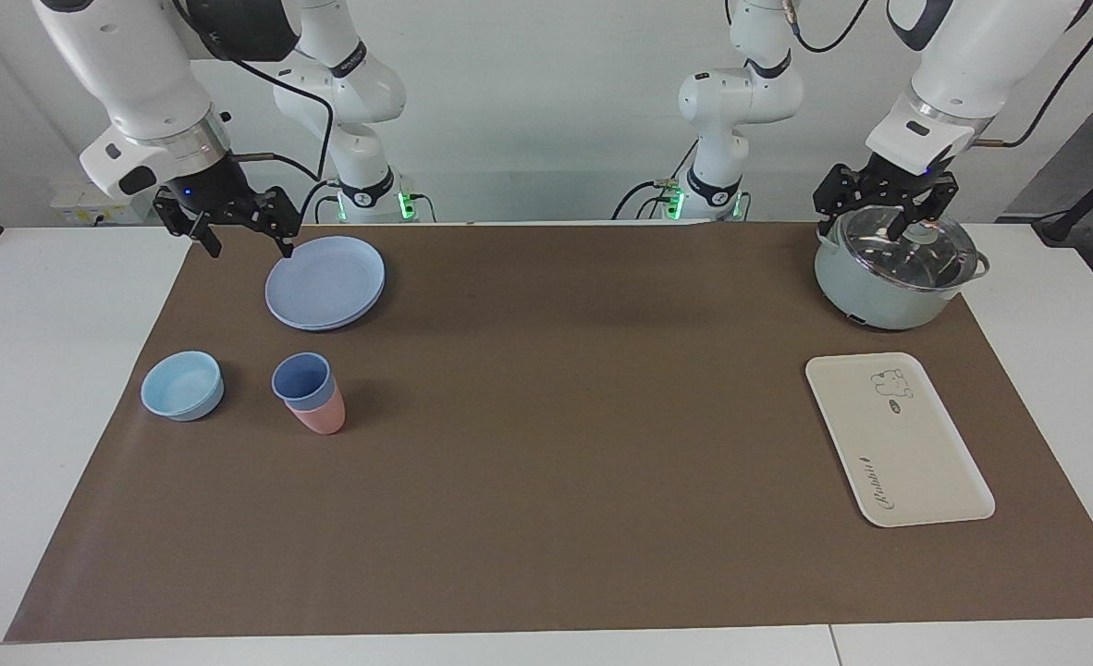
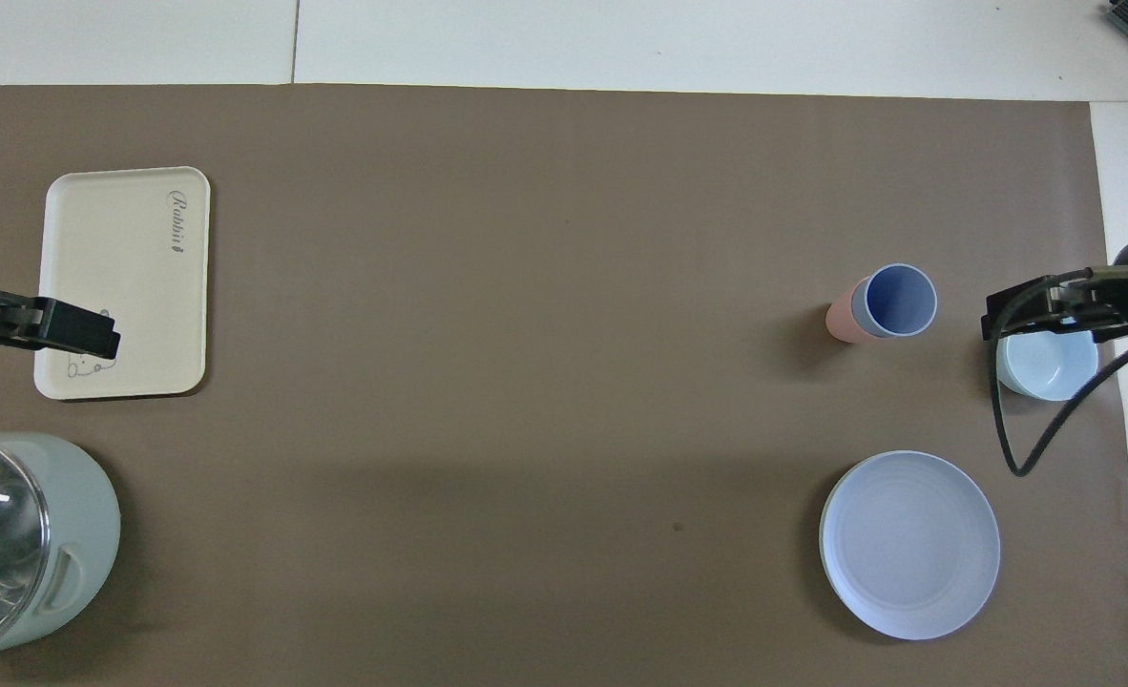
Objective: Place cup on tray
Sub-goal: 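Raise the right gripper up from beside the small pale blue bowl, then move the open right gripper over to the nested blue and red cups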
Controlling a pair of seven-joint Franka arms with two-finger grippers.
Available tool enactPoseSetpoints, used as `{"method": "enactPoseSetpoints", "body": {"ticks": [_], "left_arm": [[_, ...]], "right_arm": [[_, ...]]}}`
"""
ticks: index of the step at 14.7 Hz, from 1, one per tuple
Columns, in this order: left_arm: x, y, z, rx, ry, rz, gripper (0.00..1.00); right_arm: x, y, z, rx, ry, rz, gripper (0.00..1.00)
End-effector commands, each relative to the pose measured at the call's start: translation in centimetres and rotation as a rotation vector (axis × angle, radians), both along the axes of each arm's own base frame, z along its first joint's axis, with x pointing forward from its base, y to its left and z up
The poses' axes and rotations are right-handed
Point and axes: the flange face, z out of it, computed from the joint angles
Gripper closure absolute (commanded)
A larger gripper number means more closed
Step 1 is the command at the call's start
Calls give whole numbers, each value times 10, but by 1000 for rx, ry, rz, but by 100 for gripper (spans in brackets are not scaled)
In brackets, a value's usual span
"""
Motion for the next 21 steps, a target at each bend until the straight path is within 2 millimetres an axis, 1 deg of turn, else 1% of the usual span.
{"method": "enactPoseSetpoints", "body": {"ticks": [1,4,5,6,7,8,9,11,13,14,15,16,19,20,21], "left_arm": [[-9,2,2,23,-4,9,0],[-9,2,2,23,-4,9,0],[-9,2,2,23,-4,10,0],[-9,2,2,23,-4,9,0],[-9,2,2,23,-4,10,0],[-9,2,2,23,-4,10,0],[-9,2,2,23,-4,9,0],[-9,2,2,23,-4,10,0],[-9,2,2,23,-4,10,0],[-9,2,2,23,-4,9,0],[-9,2,2,23,-4,10,0],[-9,2,2,23,-4,10,0],[-9,2,2,23,-4,9,0],[-9,2,2,23,-4,10,0],[-9,2,2,23,-4,9,0]], "right_arm": [[-3,-1,1,25,-9,11,0],[-4,-1,1,26,-4,17,0],[-3,-3,1,26,-7,12,0],[-4,-11,0,26,-5,-1,0],[-4,-25,1,25,-8,-29,0],[-2,-25,1,26,-17,-44,0],[1,-26,2,25,-38,-77,1],[9,-30,-7,17,-28,-254,2],[23,-35,-24,15,-15,-433,5],[32,-35,-26,22,-28,-526,5],[42,-34,-34,47,-21,-620,5],[50,-37,-44,70,-6,-714,5],[87,-66,-81,131,59,-917,5],[96,-86,-97,168,96,-985,5],[101,-100,-115,213,137,-1027,5]]}}
